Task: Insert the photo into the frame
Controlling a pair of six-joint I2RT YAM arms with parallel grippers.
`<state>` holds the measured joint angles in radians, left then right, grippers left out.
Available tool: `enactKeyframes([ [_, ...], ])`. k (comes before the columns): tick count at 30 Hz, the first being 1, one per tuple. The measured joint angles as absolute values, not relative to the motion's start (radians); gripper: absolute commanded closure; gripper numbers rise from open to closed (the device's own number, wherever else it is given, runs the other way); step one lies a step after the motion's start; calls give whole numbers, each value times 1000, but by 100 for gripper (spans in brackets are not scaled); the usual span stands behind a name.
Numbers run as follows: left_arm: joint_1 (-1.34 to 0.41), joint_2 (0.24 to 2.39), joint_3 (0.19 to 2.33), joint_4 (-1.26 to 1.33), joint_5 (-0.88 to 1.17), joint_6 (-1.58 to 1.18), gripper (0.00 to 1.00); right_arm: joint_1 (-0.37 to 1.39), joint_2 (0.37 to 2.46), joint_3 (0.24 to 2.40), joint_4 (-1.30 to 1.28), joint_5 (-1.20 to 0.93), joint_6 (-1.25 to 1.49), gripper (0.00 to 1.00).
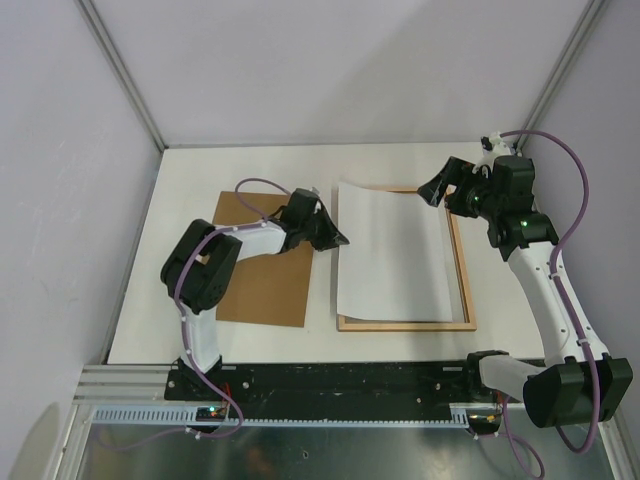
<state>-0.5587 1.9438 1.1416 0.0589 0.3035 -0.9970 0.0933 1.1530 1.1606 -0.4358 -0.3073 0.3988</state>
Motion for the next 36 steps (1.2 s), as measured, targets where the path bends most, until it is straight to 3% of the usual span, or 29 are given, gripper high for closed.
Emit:
enactKeyframes([
  [36,-585,1930,1093,168,260,-1056,100,94,1168,1161,-427,-334,418,16],
])
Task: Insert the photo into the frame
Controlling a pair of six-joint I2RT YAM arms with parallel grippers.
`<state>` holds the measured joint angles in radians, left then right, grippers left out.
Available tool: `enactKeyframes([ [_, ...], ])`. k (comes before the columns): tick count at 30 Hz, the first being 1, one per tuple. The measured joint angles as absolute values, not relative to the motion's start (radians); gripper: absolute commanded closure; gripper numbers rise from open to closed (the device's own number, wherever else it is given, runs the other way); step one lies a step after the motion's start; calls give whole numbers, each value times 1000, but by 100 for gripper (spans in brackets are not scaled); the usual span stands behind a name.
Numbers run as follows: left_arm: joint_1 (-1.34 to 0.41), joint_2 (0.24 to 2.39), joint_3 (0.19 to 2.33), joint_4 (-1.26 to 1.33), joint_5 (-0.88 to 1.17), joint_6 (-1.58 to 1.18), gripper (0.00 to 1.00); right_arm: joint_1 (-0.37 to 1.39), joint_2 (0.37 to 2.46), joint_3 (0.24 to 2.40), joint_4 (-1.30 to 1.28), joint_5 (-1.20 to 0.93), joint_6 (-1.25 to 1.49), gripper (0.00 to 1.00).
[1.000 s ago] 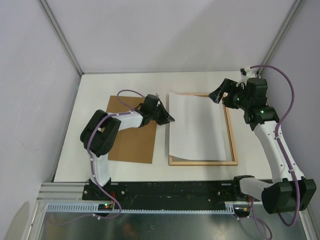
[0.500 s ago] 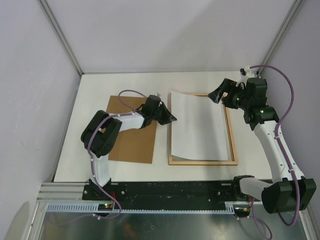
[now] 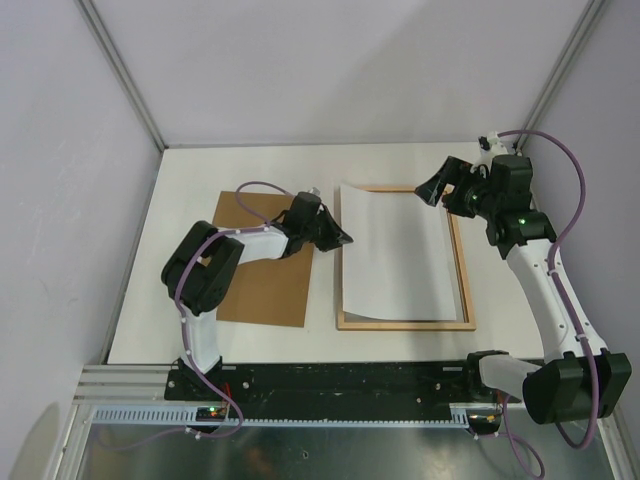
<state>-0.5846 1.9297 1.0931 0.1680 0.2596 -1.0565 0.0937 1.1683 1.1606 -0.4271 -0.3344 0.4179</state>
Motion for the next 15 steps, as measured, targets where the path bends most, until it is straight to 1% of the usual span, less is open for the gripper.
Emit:
enactKeyframes([
  [15,-631,1957,1130,190,232,-1085,100,101,1184,1161,-426,-336,418,16],
])
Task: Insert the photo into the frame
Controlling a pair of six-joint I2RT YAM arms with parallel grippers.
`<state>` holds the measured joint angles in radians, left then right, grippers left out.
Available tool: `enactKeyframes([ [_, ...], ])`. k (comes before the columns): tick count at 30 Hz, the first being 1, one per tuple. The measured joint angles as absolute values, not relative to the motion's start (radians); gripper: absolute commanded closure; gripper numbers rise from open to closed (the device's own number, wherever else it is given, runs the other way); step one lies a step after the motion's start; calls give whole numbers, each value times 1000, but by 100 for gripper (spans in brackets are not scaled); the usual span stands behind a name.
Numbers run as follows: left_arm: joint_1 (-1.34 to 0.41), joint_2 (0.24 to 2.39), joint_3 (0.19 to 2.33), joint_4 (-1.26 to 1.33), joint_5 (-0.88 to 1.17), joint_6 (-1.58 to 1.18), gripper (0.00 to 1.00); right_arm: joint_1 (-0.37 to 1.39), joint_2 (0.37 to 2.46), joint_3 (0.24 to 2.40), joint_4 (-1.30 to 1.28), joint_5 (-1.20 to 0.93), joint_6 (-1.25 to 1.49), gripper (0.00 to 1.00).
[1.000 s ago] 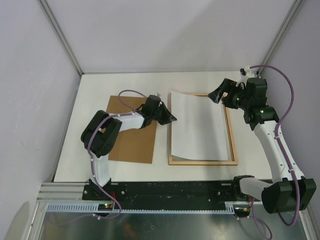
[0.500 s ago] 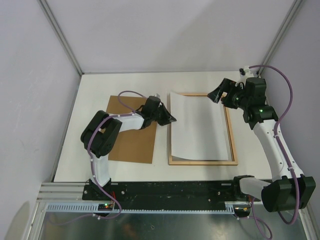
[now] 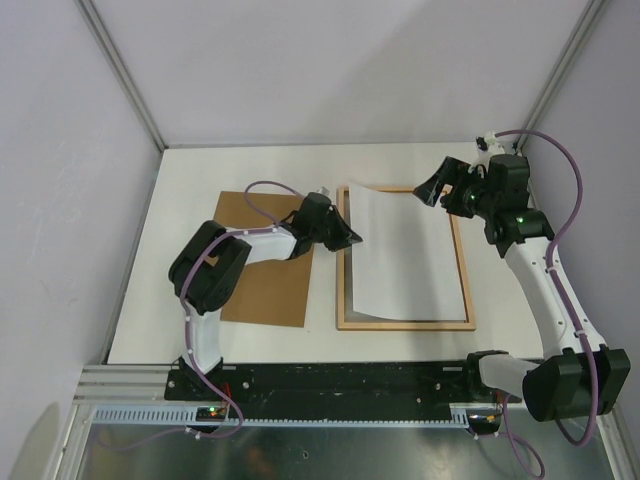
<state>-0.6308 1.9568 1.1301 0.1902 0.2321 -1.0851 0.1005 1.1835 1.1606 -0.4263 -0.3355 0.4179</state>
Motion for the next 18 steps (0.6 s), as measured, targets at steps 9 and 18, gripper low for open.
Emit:
enactKeyframes([
  [9,-644,1983,1156,200,231,-1092,100,102,1186,1161,-426,-335,418,16],
  [18,-644,2000,1171,196,231,-1078,67,104,1186,1161,-426,-335,418,15],
])
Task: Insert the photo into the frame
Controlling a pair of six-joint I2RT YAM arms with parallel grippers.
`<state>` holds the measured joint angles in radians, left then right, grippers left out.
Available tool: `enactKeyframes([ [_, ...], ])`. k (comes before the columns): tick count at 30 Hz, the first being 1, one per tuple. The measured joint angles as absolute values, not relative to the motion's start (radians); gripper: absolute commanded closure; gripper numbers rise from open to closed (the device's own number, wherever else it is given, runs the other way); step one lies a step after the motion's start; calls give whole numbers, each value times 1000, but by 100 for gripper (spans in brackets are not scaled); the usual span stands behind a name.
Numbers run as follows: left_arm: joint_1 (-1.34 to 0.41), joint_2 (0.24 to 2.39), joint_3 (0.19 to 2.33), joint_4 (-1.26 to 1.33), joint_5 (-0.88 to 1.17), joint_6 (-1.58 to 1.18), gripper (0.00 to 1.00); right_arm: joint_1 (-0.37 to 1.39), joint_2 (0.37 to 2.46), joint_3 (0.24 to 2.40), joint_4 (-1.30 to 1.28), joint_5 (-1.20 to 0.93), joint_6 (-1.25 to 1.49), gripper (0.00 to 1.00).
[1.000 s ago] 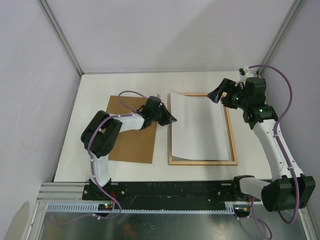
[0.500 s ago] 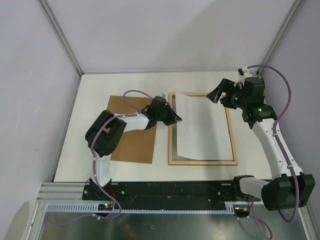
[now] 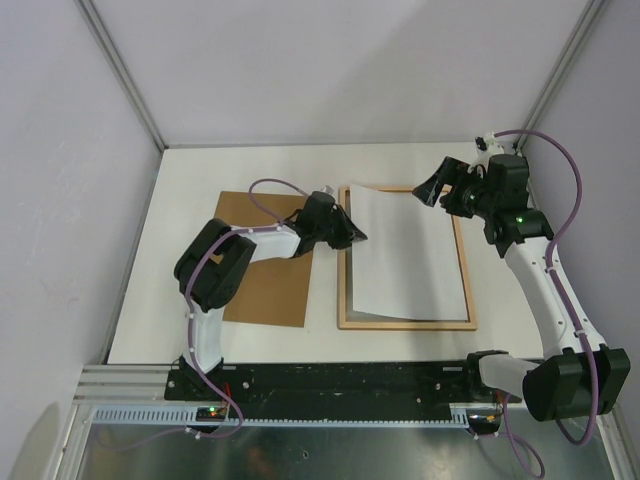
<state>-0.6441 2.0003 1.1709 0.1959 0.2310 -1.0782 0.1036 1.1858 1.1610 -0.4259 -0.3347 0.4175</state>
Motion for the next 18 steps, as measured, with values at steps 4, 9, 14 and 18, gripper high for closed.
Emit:
enactKeyframes([
  [4,-645,2000,1189,181,222,-1048,45,108,1186,1161,-426,-334,418,15],
  [9,-646,1983,1192,136,198,-1002,30,115,1186,1161,-426,-329,417,15],
  [14,-643,1949,1192,92,175,-956,27,124,1186,1161,-428,-319,414,15],
  [18,-634,1903,1183,54,147,-911,29,134,1186,1161,-430,-304,410,15],
])
